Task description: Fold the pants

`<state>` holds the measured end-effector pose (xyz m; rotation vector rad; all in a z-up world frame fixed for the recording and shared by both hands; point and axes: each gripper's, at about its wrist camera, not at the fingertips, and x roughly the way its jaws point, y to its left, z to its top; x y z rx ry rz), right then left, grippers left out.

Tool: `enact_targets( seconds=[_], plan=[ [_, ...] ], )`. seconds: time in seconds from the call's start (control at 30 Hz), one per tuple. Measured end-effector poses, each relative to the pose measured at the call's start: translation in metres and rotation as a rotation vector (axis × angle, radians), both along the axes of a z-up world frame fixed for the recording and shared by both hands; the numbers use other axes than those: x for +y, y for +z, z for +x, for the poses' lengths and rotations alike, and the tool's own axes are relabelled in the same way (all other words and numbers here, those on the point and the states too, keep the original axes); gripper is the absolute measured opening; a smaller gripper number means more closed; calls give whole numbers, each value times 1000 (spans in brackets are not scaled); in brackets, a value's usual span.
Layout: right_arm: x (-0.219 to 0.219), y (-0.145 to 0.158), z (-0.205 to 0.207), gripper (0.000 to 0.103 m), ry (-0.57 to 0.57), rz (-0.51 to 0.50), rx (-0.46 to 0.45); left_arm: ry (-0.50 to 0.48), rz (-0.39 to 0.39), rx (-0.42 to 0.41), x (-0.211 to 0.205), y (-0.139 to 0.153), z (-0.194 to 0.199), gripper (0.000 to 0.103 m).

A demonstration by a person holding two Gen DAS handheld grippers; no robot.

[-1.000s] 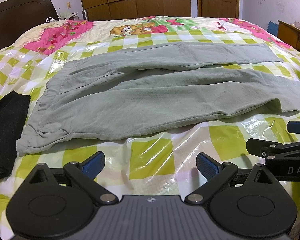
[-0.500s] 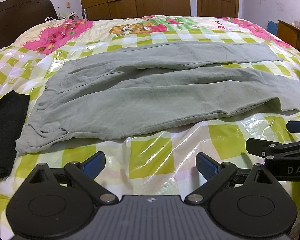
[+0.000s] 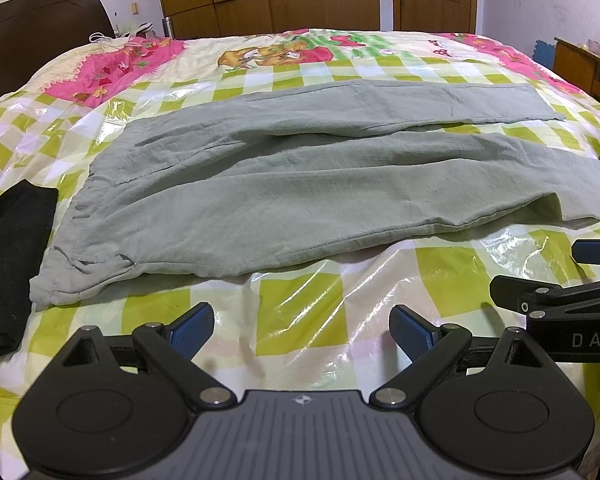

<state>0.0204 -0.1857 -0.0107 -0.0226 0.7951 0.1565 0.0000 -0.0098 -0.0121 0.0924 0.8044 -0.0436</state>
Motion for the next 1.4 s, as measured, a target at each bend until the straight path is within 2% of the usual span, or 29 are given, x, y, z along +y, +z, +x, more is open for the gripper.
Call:
enact_targets(
  seconds=[0.4, 0.57, 0.8, 1.0, 1.17, 1.27, 1.33, 1.4],
  plan=[
    [10, 14, 2, 98, 42, -5, -35, 33, -57, 0, 20, 11, 3, 103],
    [28, 28, 12, 98, 104, -10, -61, 45, -6, -57, 46, 23, 6, 103],
    [87, 34, 29, 97, 318, -78, -111, 128, 77, -73, 114, 20, 28, 103],
    [152, 31, 46, 90, 536, -119, -126, 143, 125, -18, 157, 0, 52, 103],
    [200, 16, 58, 82, 666, -125, -49, 200, 155, 55, 187, -19, 64, 103],
    [222, 0, 66, 74, 723, -95, 91, 173, 136, 53, 197, -18, 57, 103],
    [229, -9, 66, 75, 732, -63, 166, 162, 181, 52, 195, -18, 53, 103],
    [235, -11, 60, 75, 750, -84, 157, 166, 215, 55, 194, -18, 49, 103]
  ],
)
